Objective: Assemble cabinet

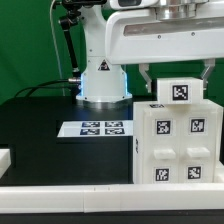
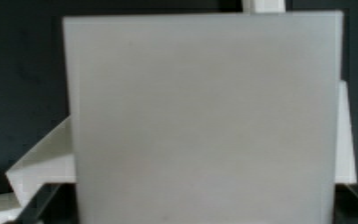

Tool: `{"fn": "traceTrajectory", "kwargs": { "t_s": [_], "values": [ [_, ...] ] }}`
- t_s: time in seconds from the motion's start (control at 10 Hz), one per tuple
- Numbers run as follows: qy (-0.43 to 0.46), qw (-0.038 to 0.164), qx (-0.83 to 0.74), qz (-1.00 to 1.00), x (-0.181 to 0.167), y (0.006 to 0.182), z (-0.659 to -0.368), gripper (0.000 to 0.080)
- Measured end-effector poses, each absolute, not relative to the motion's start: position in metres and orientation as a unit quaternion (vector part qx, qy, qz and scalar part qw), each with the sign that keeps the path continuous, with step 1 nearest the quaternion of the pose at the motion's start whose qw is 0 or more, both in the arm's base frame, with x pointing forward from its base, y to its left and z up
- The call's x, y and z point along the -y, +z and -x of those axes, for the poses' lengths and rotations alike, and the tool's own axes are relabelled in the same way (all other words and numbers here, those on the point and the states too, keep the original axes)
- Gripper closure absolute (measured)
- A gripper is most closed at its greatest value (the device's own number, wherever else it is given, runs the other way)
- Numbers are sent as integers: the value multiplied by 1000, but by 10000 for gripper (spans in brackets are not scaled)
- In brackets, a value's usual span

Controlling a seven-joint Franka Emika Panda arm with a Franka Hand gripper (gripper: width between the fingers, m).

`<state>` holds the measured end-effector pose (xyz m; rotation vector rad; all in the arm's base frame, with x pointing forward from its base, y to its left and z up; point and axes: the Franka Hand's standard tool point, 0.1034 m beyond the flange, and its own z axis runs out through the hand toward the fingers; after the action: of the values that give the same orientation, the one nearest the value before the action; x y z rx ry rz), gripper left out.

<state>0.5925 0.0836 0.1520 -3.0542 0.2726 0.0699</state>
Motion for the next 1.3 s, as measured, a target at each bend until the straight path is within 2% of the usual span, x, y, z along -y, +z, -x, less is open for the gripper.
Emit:
{"fn": "traceTrajectory", "kwargs": {
  "t_s": [0.7,1.3],
  "values": [
    [22,39,-94,995,-80,152,-593,235],
    [30,39,-273,961,-80,152,-594,235]
  ]
}}
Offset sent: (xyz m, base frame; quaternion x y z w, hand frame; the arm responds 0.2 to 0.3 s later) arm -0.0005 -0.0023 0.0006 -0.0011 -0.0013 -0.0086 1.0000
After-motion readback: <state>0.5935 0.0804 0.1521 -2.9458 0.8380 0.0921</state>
